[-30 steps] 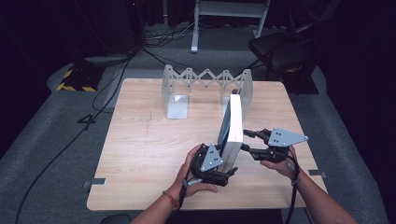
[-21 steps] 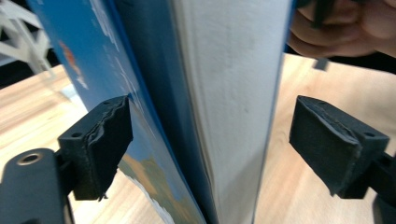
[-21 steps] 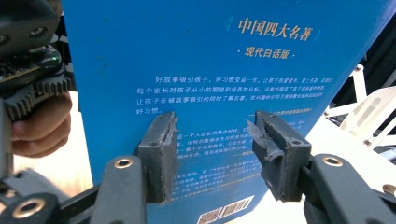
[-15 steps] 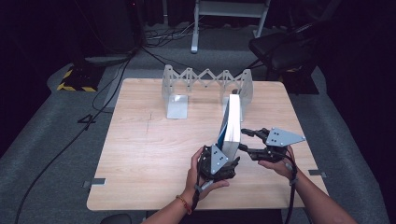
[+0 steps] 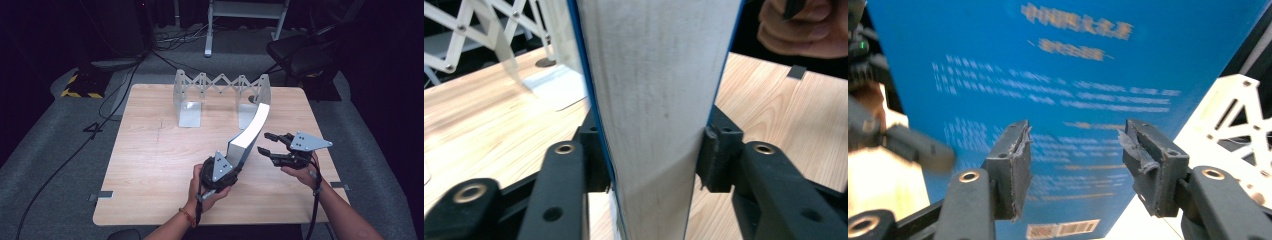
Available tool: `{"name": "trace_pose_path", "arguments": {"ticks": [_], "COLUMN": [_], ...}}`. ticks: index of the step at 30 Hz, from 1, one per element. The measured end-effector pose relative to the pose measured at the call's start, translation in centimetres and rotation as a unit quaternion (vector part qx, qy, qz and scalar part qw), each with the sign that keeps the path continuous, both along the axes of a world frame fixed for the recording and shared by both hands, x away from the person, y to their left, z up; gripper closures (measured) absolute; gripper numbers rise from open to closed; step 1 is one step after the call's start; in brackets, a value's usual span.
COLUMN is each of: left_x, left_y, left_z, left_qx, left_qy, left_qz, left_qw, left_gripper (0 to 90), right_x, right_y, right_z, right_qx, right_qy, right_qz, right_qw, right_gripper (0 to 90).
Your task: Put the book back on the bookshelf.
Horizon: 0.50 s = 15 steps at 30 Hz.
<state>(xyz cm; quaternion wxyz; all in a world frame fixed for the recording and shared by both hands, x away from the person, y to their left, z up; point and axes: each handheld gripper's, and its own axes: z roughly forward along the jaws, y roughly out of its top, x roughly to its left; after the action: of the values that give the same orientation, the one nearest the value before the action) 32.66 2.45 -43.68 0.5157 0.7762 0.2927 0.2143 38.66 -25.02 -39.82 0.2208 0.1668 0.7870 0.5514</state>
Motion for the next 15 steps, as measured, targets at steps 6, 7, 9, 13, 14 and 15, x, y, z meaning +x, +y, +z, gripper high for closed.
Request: {"name": "trace_pose_path", "arguments": {"ticks": [6, 7, 9, 13, 14, 15], "left_x": [1.1, 1.3, 1.5, 1.7, 1.8, 1.8], "left_y": [1.7, 2.0, 2.5, 3.4, 3.6, 3.9], "left_z": [0.2, 0.3, 0.4, 0.8, 0.8, 0.8], "left_qx": [0.002, 0.003, 0.013, 0.031, 0.029, 0.029], "left_qy": [0.010, 0.012, 0.010, 0.013, 0.016, 0.018], "left_qz": [-0.029, -0.037, -0.054, -0.078, -0.083, -0.088], "left_qw": [0.9995, 0.9992, 0.9984, 0.9964, 0.9960, 0.9956], "left_gripper": [58.7, 58.8, 58.8, 58.9, 59.0, 59.1], "right_x": [1.3, 1.5, 1.6, 1.4, 1.3, 1.1], "right_y": [-3.4, -3.9, -5.0, -6.9, -7.2, -7.5], "right_z": [-1.0, -1.5, -2.5, -5.1, -5.6, -6.1], "right_qx": [-0.039, -0.046, -0.065, -0.092, -0.096, -0.105], "right_qy": [0.027, 0.037, 0.055, 0.093, 0.100, 0.105], "right_qz": [-0.019, -0.022, -0.034, -0.051, -0.052, -0.055], "right_qw": [0.9987, 0.9980, 0.9958, 0.9901, 0.9890, 0.9873], "right_gripper": [44.3, 43.9, 42.0, 40.6, 40.3, 39.8]}}
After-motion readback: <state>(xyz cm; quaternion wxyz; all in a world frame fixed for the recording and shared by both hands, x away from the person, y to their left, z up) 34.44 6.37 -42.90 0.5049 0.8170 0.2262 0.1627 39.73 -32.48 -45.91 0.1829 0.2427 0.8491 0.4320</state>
